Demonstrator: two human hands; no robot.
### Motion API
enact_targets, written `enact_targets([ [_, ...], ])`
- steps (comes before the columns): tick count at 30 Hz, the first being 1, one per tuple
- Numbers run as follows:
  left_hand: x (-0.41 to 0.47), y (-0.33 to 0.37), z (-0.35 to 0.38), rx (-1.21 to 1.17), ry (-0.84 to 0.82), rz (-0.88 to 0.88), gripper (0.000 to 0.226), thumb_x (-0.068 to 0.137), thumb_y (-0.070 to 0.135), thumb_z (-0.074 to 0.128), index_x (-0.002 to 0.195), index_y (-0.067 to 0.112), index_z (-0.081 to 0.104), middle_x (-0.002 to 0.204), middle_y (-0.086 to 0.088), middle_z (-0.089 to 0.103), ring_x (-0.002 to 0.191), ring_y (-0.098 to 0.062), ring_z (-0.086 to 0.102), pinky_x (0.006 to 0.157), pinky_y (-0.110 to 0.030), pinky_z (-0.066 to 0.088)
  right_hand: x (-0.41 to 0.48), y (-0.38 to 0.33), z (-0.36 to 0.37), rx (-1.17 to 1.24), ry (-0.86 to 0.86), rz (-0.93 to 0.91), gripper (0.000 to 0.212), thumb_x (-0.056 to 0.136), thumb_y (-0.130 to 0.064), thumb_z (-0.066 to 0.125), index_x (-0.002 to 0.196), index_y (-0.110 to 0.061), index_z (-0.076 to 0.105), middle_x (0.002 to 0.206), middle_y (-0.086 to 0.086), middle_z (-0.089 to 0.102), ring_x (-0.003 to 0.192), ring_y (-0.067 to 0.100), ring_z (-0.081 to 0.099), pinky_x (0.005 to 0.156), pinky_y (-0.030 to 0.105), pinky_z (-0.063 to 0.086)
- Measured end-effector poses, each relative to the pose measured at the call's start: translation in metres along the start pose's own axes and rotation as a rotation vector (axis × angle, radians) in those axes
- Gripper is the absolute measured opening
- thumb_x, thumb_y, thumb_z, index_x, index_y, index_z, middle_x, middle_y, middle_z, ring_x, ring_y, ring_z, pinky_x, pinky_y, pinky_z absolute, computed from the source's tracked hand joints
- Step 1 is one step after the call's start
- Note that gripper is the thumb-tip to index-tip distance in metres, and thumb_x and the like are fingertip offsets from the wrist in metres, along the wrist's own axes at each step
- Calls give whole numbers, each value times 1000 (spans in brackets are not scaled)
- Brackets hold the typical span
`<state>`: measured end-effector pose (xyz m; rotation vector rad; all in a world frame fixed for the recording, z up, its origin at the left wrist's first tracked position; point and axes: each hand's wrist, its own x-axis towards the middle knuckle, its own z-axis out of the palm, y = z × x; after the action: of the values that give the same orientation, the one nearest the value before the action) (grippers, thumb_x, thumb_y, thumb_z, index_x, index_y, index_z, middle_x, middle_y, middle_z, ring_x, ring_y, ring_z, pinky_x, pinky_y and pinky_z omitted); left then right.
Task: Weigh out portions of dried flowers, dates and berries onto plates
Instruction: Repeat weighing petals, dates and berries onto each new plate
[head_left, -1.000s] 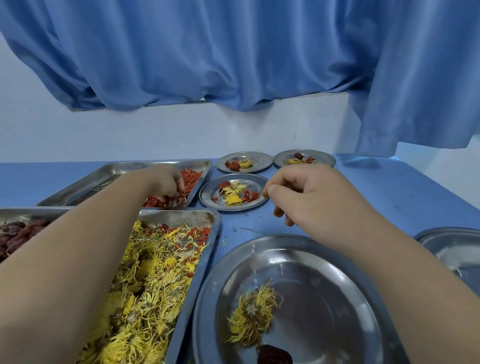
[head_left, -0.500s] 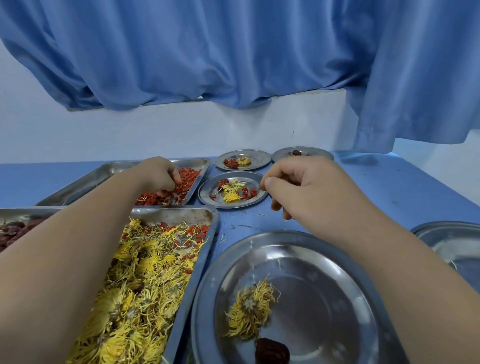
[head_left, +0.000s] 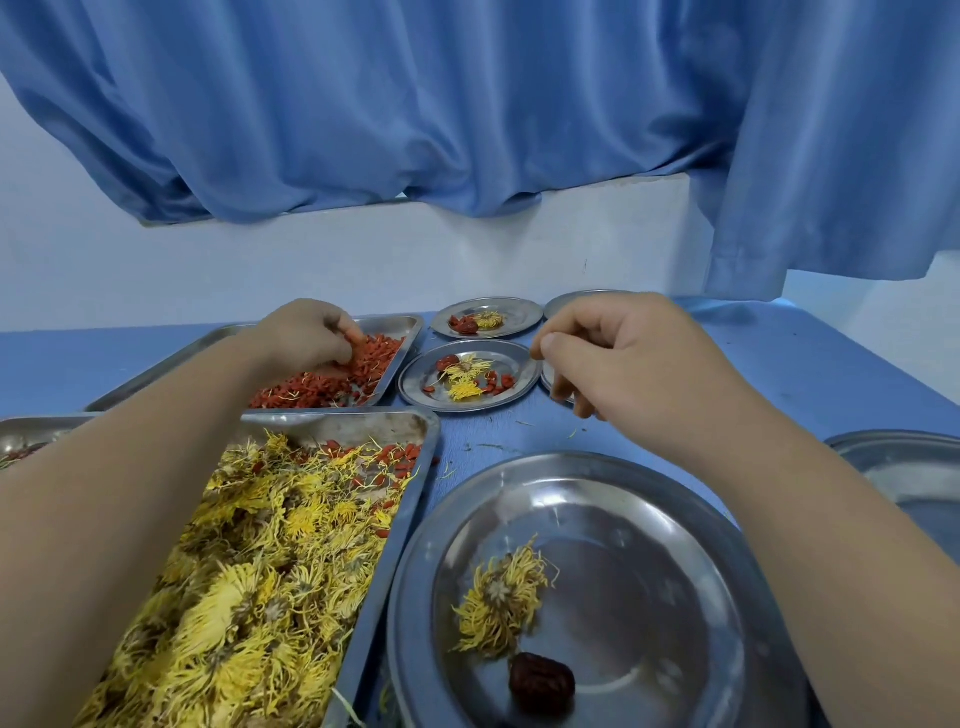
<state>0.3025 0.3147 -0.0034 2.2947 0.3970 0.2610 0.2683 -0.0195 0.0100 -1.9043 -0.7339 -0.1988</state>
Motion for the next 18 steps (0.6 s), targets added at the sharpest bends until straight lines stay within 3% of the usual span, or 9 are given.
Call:
enact_targets([
  [2,-11,13,0,-84,-49,38,17,86,-12,58,92,2,65,87,-13,65,77,-20,69,60,-19,56,0,-2,-3,7,11,3,20,86,-17,57,70,-20,68,61,-2,65,51,10,54,55,35,51],
  [5,-35,37,8,-209,-139,100,19,86,-14,56,93,2,64,79,-11,65,67,-13,71,61,-20,56,1,-7,-10,33,40,3,19,86,-18,57,71,-20,69,58,-3,66,47,7,54,49,27,47],
  [9,-76,72,31,-316,-257,148,25,86,-18,53,90,4,63,75,-9,66,68,-15,70,62,-21,57,1,-19,-23,144,78,13,21,86,-15,57,70,-21,69,55,-2,64,45,11,54,47,25,44],
  [14,-130,105,62,-234,-441,262,27,85,-17,55,88,8,65,77,-7,71,69,-12,70,62,-18,55,-3,-31,-40,190,77,13,18,85,-14,56,74,-16,70,53,-2,63,47,13,54,46,25,45],
  [18,-162,123,80,-49,-505,363,30,83,-11,60,89,17,68,88,-7,74,77,-9,69,76,-26,58,-9,-38,-54,164,39,34,16,87,-16,56,80,-13,70,59,1,67,52,15,58,50,26,48],
])
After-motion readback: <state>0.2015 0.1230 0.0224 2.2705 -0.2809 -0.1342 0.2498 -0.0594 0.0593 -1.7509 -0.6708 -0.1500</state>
